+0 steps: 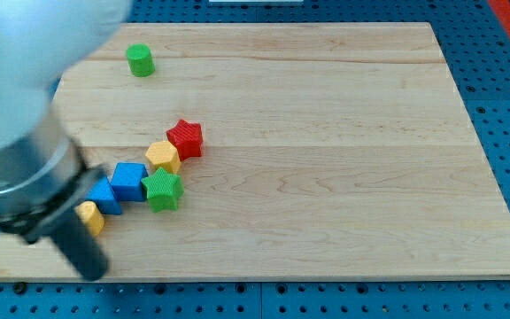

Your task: Move the green staryellow hexagon towards the top left side of the board

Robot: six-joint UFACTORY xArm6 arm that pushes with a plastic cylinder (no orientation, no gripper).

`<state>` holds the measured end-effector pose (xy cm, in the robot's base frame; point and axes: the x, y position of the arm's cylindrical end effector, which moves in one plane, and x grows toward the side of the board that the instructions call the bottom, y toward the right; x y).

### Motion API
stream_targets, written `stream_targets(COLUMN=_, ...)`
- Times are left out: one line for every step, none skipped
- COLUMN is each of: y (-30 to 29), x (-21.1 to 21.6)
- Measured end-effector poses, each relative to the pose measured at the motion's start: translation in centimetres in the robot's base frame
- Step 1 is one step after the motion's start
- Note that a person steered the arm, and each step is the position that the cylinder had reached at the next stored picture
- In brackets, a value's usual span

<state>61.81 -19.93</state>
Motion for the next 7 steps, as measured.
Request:
stream_targets(y=-2.9, x=-1.8)
stream_targets(y=-2.1, x=-5.5)
stream_targets(y=2.5, x=-6.7)
stream_targets(y=4.9, x=-7.1)
stream_targets(y=4.8, x=-5.7)
stream_targets(y=6.3, x=-2.8)
stream_targets(y=13.3, x=-6.7)
